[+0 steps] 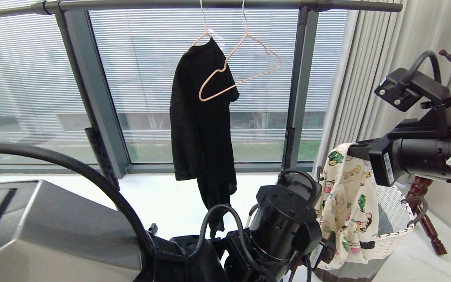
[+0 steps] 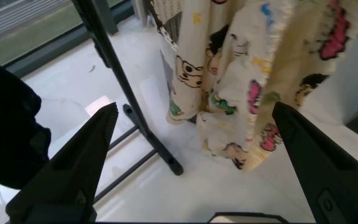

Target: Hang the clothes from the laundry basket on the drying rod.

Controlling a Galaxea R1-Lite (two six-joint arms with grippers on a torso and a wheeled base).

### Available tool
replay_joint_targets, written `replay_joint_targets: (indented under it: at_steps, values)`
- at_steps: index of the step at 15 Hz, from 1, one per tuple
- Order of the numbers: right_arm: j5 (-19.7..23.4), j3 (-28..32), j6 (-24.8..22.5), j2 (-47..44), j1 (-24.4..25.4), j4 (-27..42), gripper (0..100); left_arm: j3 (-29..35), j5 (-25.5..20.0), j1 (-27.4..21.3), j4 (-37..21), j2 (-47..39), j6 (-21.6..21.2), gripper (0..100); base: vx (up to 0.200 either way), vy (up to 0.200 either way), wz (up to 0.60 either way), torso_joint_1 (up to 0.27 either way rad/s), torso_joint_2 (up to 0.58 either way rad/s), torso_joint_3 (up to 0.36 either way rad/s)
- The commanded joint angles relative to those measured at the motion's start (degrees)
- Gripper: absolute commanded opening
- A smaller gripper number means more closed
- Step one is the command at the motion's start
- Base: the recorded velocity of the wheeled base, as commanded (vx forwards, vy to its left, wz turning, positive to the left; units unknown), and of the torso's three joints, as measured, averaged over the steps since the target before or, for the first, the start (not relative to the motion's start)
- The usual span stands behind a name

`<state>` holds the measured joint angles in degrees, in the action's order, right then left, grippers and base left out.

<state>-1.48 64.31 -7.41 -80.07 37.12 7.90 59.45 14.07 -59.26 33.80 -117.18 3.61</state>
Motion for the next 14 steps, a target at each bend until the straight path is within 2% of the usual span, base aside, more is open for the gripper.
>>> replay_joint_targets:
  at_steps: [1, 4, 8, 9, 13, 14]
  values:
    - [0.1, 0.1, -0.1, 0.1, 0.3, 0.0, 0, 0.3, 0.0, 1.0, 0.0, -0.2, 0.0, 100, 0.000, 0.000, 0.00, 0.000, 0.00, 0.000]
    - [0.3, 0.1, -0.1, 1.8, 2.2, 0.0, 0, 0.2, 0.7, 3.1, 0.0, -4.2, -0.1, 100, 0.000, 0.000, 0.00, 0.000, 0.00, 0.000]
    - [3.3, -0.1, 0.0, 4.5, 2.8, 0.4, 0, -0.2, 1.8, 3.3, -0.1, -7.1, 0.0, 100, 0.000, 0.000, 0.00, 0.000, 0.00, 0.000]
    - [3.5, -0.1, 0.0, 4.8, 2.8, 0.5, 0, -0.7, 2.5, 3.3, -0.1, -7.2, 0.1, 0, 0.000, 0.000, 0.00, 0.000, 0.00, 0.000]
    - [3.4, -0.1, 0.0, 4.6, 2.8, 0.4, 0, -4.4, 5.9, 4.7, 0.2, -5.4, 0.1, 0, 0.000, 0.000, 0.00, 0.000, 0.00, 0.000]
    - [3.2, -0.2, 0.1, 3.3, 2.8, 0.2, 0, -9.9, 6.7, 5.3, 0.2, -1.1, 0.1, 0, 0.000, 0.000, 0.00, 0.000, 0.00, 0.000]
